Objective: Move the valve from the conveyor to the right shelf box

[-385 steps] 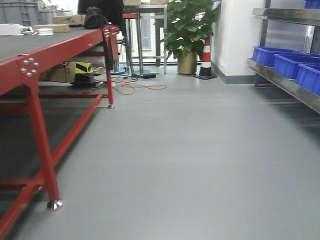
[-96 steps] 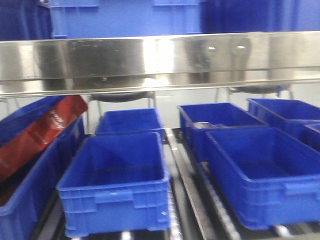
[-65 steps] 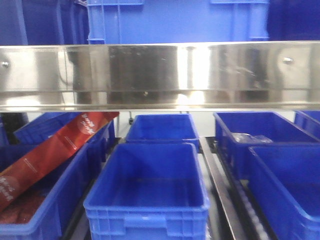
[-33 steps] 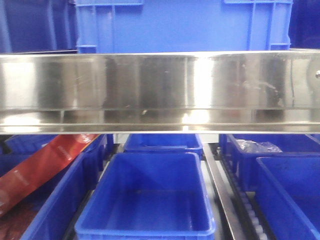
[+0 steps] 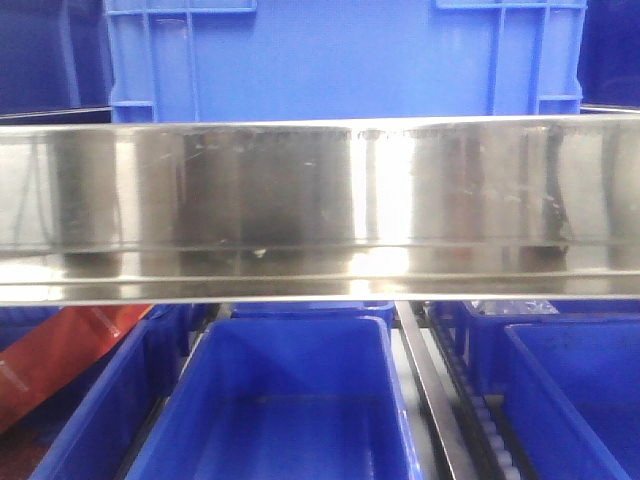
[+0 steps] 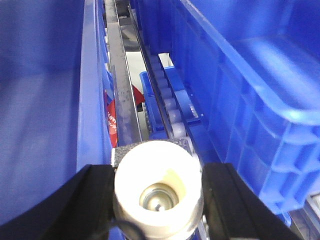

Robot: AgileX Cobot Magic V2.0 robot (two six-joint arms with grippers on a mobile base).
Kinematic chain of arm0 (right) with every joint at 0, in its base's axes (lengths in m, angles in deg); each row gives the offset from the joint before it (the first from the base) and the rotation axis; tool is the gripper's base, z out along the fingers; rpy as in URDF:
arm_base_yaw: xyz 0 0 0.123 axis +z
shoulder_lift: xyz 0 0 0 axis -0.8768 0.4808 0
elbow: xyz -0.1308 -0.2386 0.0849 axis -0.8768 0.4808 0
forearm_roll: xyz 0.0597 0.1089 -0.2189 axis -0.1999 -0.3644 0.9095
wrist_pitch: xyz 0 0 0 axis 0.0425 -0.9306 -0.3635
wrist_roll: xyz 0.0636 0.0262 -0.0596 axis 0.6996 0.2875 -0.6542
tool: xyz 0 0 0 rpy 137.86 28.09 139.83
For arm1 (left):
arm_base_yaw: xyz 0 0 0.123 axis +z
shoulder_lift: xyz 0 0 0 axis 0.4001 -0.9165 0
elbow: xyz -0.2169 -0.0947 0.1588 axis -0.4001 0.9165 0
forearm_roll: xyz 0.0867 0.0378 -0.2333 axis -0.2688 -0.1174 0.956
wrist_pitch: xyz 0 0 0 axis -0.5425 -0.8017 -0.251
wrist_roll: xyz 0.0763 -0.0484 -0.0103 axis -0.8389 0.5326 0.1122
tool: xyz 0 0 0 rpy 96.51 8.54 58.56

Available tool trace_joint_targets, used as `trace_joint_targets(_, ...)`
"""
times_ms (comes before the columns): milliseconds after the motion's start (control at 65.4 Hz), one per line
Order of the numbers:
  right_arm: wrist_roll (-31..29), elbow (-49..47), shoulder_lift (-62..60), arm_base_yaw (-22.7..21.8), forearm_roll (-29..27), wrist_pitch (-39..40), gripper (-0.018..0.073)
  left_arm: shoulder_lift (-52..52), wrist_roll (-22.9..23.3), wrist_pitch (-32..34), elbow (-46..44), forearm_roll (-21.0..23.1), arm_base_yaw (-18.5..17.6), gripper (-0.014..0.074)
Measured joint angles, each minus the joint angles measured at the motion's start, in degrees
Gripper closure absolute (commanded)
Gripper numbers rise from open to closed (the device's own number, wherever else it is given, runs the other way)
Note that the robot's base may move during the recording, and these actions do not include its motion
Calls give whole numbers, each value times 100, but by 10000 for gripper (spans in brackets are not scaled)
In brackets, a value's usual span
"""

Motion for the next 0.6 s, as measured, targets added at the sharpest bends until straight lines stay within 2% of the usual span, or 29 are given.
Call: trace_joint_targets(596, 0, 0, 0, 0, -10, 9, 713, 0, 0, 0, 0, 0, 0, 708)
